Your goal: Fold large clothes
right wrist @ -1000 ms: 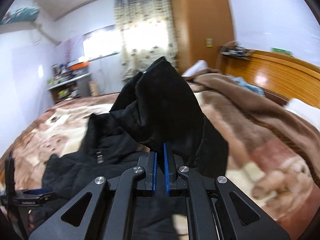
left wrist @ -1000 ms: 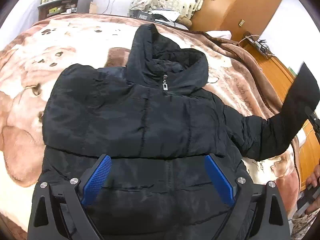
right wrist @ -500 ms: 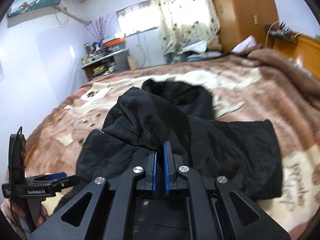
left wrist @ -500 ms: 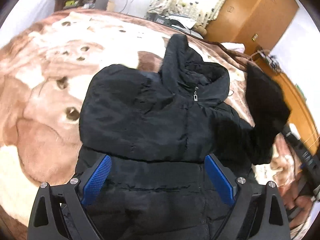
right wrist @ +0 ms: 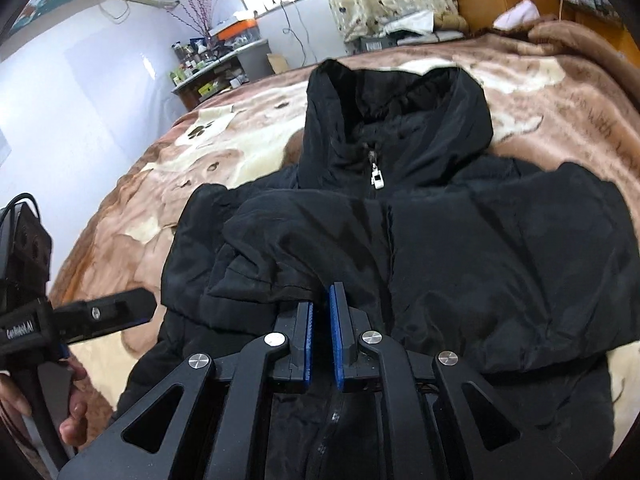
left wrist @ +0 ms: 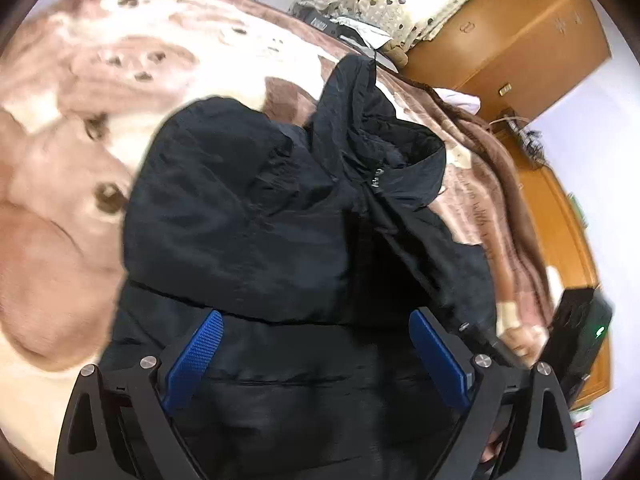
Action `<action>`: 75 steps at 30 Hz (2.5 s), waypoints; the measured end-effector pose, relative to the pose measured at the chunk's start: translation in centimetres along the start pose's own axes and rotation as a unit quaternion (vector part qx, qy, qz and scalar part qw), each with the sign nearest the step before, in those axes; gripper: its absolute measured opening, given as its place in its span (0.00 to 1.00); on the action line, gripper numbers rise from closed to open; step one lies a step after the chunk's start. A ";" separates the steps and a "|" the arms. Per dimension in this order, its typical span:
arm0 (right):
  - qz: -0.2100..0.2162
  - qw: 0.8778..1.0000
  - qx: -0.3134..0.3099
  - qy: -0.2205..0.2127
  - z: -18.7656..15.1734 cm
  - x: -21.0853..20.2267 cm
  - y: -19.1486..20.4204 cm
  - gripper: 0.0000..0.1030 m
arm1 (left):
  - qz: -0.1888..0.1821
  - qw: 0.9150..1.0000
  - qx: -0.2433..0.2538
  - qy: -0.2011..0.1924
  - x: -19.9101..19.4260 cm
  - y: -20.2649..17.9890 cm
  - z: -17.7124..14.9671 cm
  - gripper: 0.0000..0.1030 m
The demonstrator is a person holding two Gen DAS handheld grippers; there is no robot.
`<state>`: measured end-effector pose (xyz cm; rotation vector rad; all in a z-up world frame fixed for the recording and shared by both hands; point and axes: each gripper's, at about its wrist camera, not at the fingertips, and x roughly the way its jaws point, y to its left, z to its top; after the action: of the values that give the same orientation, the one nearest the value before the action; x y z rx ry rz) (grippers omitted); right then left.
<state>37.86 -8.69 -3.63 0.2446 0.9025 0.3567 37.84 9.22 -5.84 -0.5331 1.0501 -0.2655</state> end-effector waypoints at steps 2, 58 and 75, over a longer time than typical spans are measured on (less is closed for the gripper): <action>0.002 1.000 0.004 -0.003 -0.1 -0.3 -0.3 0.17 | -0.009 1.000 0.000 0.003 0.6 -0.5 0.3 0.92; -0.130 0.989 0.055 -0.043 1.0 -7.4 -11.5 0.49 | 0.154 0.986 0.051 -0.030 2.1 -1.4 2.6 0.06; -0.228 0.973 0.000 0.036 0.7 1.0 -12.4 0.58 | 0.173 0.984 0.050 0.005 6.9 1.2 2.8 0.14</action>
<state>41.46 -19.64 -8.28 0.0194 1.0000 -0.0604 43.53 7.88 -10.57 -0.2525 1.1141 -0.0126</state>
